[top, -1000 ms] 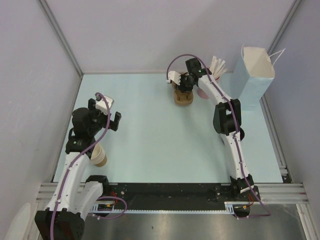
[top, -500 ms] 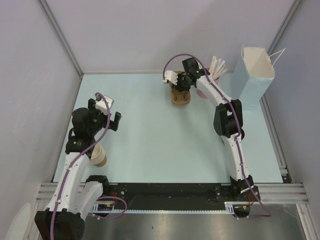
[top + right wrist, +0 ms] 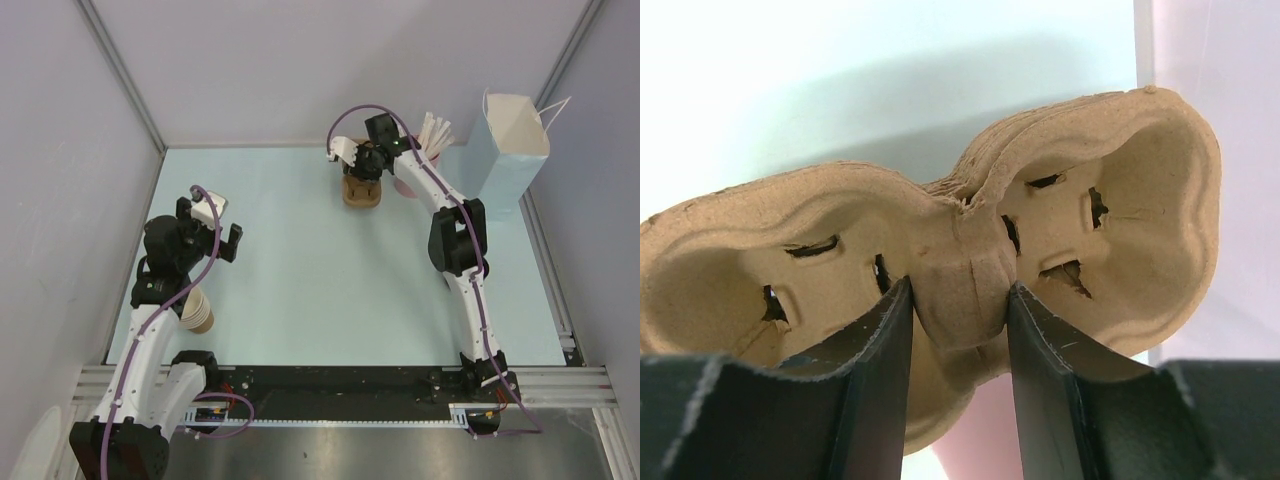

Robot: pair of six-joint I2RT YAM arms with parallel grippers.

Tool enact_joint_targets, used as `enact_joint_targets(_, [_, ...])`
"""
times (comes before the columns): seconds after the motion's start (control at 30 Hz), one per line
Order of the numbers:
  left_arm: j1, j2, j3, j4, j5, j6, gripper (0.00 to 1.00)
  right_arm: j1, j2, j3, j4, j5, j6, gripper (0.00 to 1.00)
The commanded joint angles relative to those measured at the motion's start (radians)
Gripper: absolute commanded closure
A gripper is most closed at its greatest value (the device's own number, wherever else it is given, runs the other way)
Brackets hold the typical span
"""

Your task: Pack the takeout coffee

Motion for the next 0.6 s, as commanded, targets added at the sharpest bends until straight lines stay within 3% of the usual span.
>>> enact_joint_targets(0.0, [0.005, -0.014, 0.007, 0.015, 0.002, 0.013, 0.01, 0.024, -0.002, 0.075, 0.038, 0.089, 0.135, 0.61])
enact_joint_targets(0.33, [0.007, -0.017, 0.005, 0.016, -0.006, 0.013, 0.0, 0.05, 0.016, 0.1, 0.081, 0.242, 0.601, 0.61])
enact_joint_targets(0.57, [0.005, -0.006, 0.01, 0.013, -0.013, 0.013, 0.01, 0.049, -0.031, -0.024, 0.226, 0.362, 0.846, 0.6])
